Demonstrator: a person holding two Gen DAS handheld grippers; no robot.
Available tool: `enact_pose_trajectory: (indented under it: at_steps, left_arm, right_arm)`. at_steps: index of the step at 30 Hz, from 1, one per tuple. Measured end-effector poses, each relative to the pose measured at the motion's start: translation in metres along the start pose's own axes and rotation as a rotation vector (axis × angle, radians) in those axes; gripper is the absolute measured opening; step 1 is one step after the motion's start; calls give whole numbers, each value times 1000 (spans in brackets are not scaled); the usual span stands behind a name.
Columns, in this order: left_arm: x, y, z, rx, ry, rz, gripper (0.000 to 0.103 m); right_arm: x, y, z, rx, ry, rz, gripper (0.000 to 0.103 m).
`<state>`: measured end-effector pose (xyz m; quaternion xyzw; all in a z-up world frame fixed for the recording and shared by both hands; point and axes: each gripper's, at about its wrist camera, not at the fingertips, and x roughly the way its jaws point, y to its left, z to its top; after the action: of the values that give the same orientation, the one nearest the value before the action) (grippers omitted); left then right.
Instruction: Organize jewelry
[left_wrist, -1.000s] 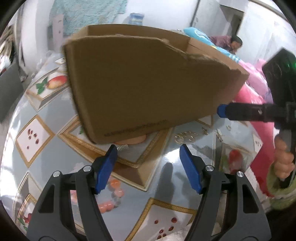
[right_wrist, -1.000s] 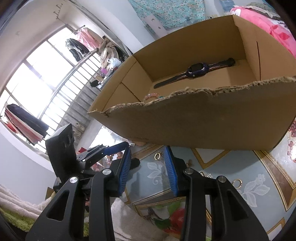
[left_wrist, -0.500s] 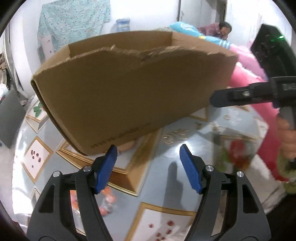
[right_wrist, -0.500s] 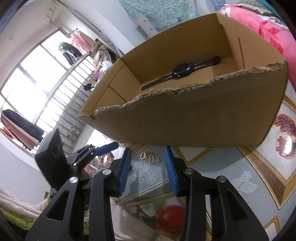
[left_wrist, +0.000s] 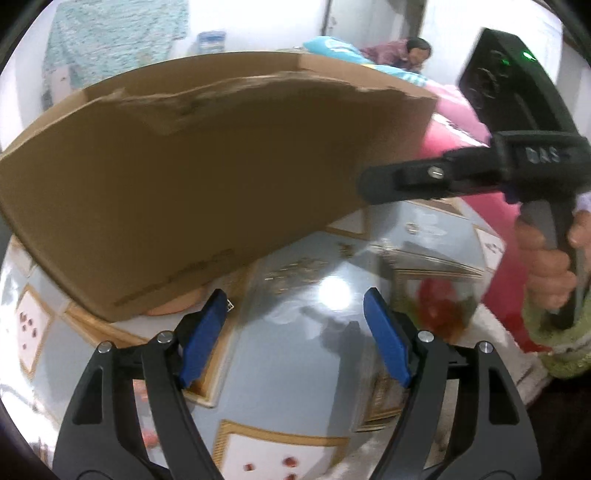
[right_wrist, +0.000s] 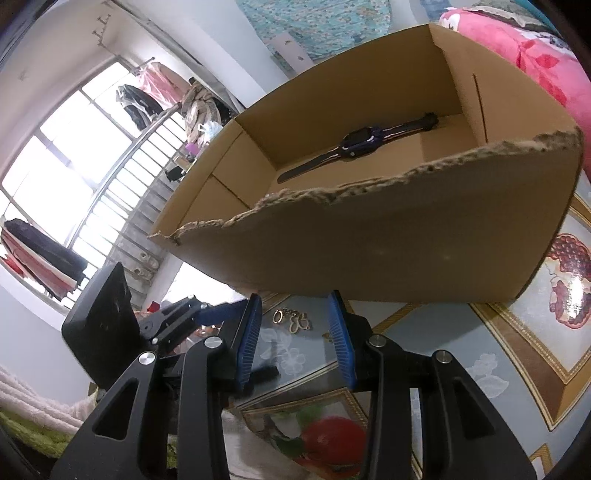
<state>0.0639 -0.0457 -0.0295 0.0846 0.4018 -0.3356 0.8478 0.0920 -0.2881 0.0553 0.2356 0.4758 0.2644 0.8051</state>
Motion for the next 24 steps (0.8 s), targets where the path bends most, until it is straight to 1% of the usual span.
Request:
enact_pose_trajectory:
  at_steps: [6,9,12,13,14,15,17,18,21,22,24]
  left_arm:
    - [3,-15,-5,-8,-13,-88,72]
    - [6,-18,-5,-29,-20,-121,72]
    - [6,-20,-8,-55,-16,-133,73]
    - [7,-21,-7,-65,-11,-130,73]
    - [5,-21,-7,-81,-11,-119,73]
    - [4,-22,-8,-91,-13,-116,73]
    - [-1,-20,-11,-111,-25,-100,75]
    - [-4,-20,-12,-117,-32,-84,78]
    - [-7,-23,-16,-114,-27,-47,81]
    - [-7,-24,-17,-108,-15,-30,83]
    - [0,-31,-20,-82,32,25,84]
  right_arm:
    - [-6,-5,-4,15,-9,-10,37]
    - [-11,-5,-6,18,-18,-17,37]
    - [-14,-5,-9,20,-27,-25,37]
    - [-16,-5,-10,20,-30,-29,37]
    - [-18,-4,-11,19,-33,-37,39]
    - [-20,-4,-12,16,-36,-44,47]
    - [-26,-3,-16,4,-49,-70,54]
    - [-29,-3,-19,-6,-51,-90,56]
    - [-34,-2,-31,-52,-43,-199,61]
    - [-35,-3,-35,-65,-36,-234,62]
    - [-34,-4,-47,-98,-15,-320,67]
